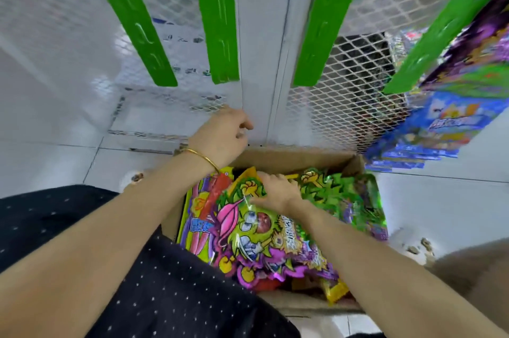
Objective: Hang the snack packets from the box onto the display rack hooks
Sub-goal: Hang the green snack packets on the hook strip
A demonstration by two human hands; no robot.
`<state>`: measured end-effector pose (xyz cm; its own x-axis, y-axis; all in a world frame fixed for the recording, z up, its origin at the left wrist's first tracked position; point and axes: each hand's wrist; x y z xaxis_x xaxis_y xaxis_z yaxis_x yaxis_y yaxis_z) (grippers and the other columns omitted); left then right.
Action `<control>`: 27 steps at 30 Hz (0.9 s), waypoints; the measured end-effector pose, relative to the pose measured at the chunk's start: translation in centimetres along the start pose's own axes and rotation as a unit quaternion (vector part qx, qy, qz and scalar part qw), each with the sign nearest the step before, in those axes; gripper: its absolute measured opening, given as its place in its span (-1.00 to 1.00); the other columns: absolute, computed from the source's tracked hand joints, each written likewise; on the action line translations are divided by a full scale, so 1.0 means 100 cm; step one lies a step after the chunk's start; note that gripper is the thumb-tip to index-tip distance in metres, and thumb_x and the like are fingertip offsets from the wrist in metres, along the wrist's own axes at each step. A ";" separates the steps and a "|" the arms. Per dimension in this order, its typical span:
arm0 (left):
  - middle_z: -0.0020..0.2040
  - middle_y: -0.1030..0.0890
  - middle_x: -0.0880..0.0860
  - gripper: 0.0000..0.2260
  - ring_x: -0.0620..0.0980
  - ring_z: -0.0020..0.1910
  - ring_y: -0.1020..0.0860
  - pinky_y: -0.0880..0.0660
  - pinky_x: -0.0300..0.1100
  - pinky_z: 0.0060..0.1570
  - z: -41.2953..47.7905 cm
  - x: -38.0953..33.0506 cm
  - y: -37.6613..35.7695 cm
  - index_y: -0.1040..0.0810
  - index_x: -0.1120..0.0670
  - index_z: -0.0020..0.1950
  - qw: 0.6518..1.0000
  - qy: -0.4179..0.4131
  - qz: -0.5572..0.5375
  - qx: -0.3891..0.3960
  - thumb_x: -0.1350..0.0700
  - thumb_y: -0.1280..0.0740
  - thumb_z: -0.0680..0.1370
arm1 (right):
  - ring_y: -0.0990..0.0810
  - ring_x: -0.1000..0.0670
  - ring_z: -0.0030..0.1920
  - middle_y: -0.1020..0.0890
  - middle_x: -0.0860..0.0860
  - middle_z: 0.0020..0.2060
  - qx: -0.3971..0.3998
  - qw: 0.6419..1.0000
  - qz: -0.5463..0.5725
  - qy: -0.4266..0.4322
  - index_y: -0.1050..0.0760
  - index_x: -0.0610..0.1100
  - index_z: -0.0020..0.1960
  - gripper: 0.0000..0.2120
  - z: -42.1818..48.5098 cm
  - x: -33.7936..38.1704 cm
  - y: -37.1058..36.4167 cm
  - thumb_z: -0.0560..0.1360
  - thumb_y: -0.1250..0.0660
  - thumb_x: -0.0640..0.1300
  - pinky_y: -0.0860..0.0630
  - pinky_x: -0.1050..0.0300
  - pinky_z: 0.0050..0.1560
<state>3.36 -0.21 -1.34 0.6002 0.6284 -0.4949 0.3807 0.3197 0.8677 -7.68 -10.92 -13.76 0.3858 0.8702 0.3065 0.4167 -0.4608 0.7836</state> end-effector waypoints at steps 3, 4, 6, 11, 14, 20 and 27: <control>0.12 -0.56 0.10 -0.78 -0.02 -0.01 -0.49 -0.37 -0.22 0.00 -0.002 0.001 -0.001 -0.55 0.14 0.10 1.000 0.007 -0.010 -0.005 0.27 -0.22 0.49 | -0.32 -0.16 0.32 -0.41 -0.10 0.26 -0.055 0.998 -0.017 -0.002 -0.34 -0.10 0.35 -0.39 0.008 0.004 -0.007 0.43 -0.33 0.21 -0.32 -0.19 0.27; 0.12 -0.55 0.10 -0.79 -0.06 -0.06 -0.47 -0.36 -0.25 -0.04 -0.003 0.004 -0.003 -0.55 0.13 0.09 1.000 0.012 -0.010 -0.004 0.26 -0.23 0.49 | -0.34 -0.15 0.29 -0.42 -0.09 0.22 -0.073 0.997 -0.009 -0.005 -0.39 -0.11 0.29 -0.46 0.010 0.003 -0.008 0.42 -0.36 0.17 -0.34 -0.16 0.25; 0.13 -0.53 0.10 -0.80 -0.10 -0.11 -0.44 -0.31 -0.31 -0.08 -0.004 0.007 -0.004 -0.55 0.12 0.09 1.000 0.021 -0.012 -0.001 0.25 -0.24 0.50 | -0.37 -0.13 0.24 -0.44 -0.08 0.16 -0.096 0.995 0.026 -0.006 -0.47 -0.11 0.14 -0.61 0.013 -0.002 -0.007 0.42 -0.40 0.06 -0.37 -0.10 0.19; 0.11 -0.53 0.10 -0.80 -0.08 -0.11 -0.45 -0.30 -0.32 -0.07 -0.008 0.003 -0.004 -0.56 0.14 0.09 0.999 0.035 -0.023 0.004 0.25 -0.25 0.51 | -0.49 -0.01 -0.09 -0.57 -0.07 -0.12 -0.098 0.968 0.223 0.055 -0.45 -0.13 -0.18 -0.86 0.005 -0.020 0.010 0.44 -0.41 -0.18 -0.38 0.18 -0.04; 0.15 -0.53 0.15 -0.78 0.05 0.01 -0.55 -0.36 -0.27 -0.01 -0.009 0.002 -0.005 -0.53 0.17 0.15 0.996 0.061 -0.063 0.020 0.24 -0.29 0.51 | -0.38 0.16 -0.33 -0.45 0.07 -0.39 -0.110 0.932 0.343 0.043 -0.33 -0.06 -0.30 -0.73 -0.014 -0.036 0.046 0.46 -0.40 -0.21 -0.31 0.27 -0.27; 0.18 -0.53 0.19 -0.62 0.06 0.12 -0.52 -0.41 -0.16 0.12 -0.012 -0.021 -0.013 -0.44 0.17 0.20 0.974 0.110 -0.139 0.141 0.10 -0.43 0.45 | -0.37 0.00 -0.31 -0.38 -0.04 -0.40 -0.169 0.869 0.464 0.036 -0.31 -0.10 -0.25 -0.76 -0.071 -0.074 0.100 0.52 -0.32 -0.24 -0.31 0.14 -0.21; -0.29 -0.54 -0.04 -0.94 -0.12 -0.26 -0.47 -0.40 -0.35 -0.19 -0.016 -0.087 0.007 -0.59 0.11 -0.11 0.961 0.014 -0.275 0.027 0.24 -0.42 0.44 | -0.56 -0.08 -0.07 -0.59 -0.06 -0.08 -0.217 0.816 0.533 0.056 -0.44 -0.02 -0.01 -0.80 -0.140 -0.100 0.142 0.46 -0.39 -0.25 -0.51 0.01 -0.06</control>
<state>-2.67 -4.33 3.63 0.2793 0.3929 -0.8762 0.6710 0.5728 0.4708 -17.14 -23.71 1.89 0.2511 0.0370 0.9672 -0.4462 -0.8823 0.1496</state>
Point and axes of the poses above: each hand's wrist, its own z-axis towards the middle knuckle, its own y-axis out of the back of the hand, x = y × z
